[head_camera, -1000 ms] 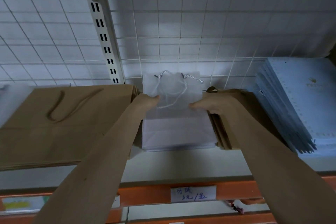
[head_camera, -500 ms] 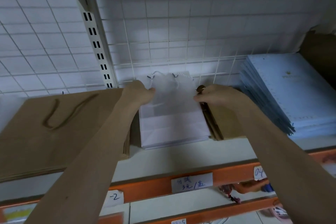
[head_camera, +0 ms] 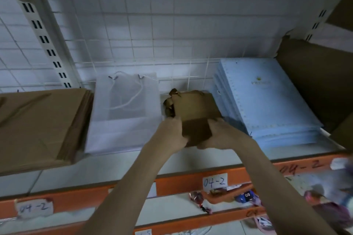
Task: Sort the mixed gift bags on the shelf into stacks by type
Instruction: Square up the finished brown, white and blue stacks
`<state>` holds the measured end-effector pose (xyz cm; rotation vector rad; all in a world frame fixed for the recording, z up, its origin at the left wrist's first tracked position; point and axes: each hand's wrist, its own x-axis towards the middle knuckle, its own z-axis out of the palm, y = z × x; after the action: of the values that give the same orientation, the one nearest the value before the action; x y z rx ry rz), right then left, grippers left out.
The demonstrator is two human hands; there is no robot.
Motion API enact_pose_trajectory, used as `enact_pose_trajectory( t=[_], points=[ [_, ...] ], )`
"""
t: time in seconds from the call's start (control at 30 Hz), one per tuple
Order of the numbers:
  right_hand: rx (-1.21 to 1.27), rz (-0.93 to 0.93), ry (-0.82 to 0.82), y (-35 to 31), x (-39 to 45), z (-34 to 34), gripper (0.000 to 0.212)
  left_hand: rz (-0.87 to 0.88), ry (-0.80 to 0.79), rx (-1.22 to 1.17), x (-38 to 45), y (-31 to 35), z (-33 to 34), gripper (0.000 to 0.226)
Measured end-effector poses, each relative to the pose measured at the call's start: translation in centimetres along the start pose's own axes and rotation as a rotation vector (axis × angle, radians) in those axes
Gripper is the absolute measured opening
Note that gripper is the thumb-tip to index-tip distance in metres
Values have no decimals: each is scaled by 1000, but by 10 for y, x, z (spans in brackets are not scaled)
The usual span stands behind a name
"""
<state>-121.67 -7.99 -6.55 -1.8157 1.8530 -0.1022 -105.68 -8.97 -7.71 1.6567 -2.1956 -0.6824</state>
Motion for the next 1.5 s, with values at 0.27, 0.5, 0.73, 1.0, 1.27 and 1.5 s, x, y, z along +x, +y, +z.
enact_pose_trajectory(
  t=[0.27,0.5,0.73,1.0,1.27,1.5],
  points=[
    [-74,-92,-64,17,7,6,102,-267,-103,95,3,22,28,84],
    [37,-174,-62,25,8,2,91,-410,-51,39,5,30,38,98],
    [102,-89,0,23,13,-4,90,-461,6,140,11,33,33,100],
    [157,-103,-30,20,13,-5,88,-432,42,253,14,33,30,85],
    [106,-77,-122,18,18,-9,97,-419,28,235,13,32,31,76],
    [170,-53,-81,16,23,-15,99,-454,67,214,12,37,27,84]
  ],
)
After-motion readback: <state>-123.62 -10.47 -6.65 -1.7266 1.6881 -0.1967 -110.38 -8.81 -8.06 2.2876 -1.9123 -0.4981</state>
